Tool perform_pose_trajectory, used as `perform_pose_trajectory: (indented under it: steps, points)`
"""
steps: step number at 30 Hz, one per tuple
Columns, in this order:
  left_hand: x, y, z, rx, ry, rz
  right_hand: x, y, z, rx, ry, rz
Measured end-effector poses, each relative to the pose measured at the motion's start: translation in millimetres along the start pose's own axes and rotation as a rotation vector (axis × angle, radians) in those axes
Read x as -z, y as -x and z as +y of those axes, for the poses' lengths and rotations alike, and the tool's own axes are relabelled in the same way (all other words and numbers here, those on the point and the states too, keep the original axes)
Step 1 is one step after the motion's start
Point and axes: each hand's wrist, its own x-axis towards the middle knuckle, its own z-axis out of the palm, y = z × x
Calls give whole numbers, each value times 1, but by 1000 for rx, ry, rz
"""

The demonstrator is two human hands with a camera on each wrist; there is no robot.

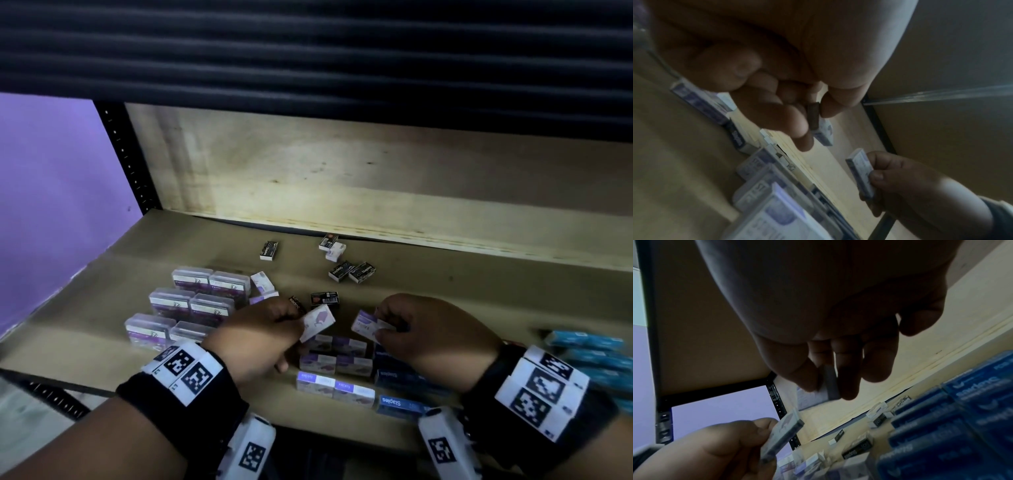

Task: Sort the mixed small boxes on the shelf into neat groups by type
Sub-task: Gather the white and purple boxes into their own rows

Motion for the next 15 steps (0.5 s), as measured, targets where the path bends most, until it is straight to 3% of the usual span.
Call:
perform_pose_trajectory:
  steps: [6, 10, 15]
  points:
    - [9, -6, 5, -34, -131, 36, 6, -4, -5, 24, 40, -22]
    - [14, -21, 5, -111, -326, 136, 18, -14, -13, 37, 196, -49]
    - [12, -44, 8, -171, -381, 34, 28, -32, -25, 19, 291, -111]
